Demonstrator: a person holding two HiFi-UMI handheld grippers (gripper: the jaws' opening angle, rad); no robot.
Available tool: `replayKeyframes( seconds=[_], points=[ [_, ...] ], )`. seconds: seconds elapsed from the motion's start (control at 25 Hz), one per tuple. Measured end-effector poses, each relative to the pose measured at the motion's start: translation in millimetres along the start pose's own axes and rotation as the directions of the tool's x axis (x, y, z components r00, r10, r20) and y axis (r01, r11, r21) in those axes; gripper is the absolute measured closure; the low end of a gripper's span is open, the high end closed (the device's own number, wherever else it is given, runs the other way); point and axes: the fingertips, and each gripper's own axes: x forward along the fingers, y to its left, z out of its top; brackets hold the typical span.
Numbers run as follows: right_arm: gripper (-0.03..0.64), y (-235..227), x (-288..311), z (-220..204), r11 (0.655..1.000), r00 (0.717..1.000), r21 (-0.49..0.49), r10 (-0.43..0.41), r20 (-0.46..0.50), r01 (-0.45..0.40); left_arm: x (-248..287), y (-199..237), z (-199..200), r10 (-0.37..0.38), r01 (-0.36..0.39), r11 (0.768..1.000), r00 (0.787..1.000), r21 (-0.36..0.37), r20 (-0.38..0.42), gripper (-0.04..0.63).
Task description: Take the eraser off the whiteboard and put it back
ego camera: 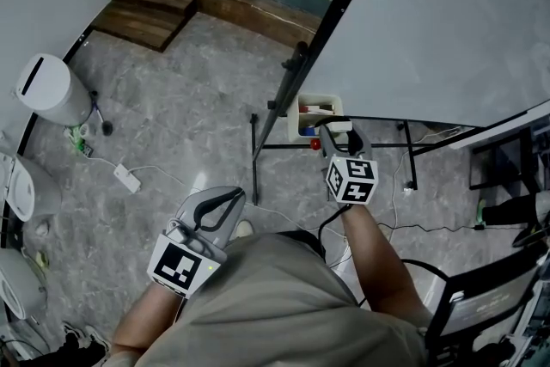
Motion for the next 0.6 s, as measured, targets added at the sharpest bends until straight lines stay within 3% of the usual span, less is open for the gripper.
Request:
replayKeyframes(
  seconds=[0.6],
  points=[
    [0.351,3,4,-12,0.999,1.0,-0.035,-0.001,0.007,0.002,3,-4,0,-0.007,0.007,1.0,1.0,-0.003,-0.009,0.583]
  ],
)
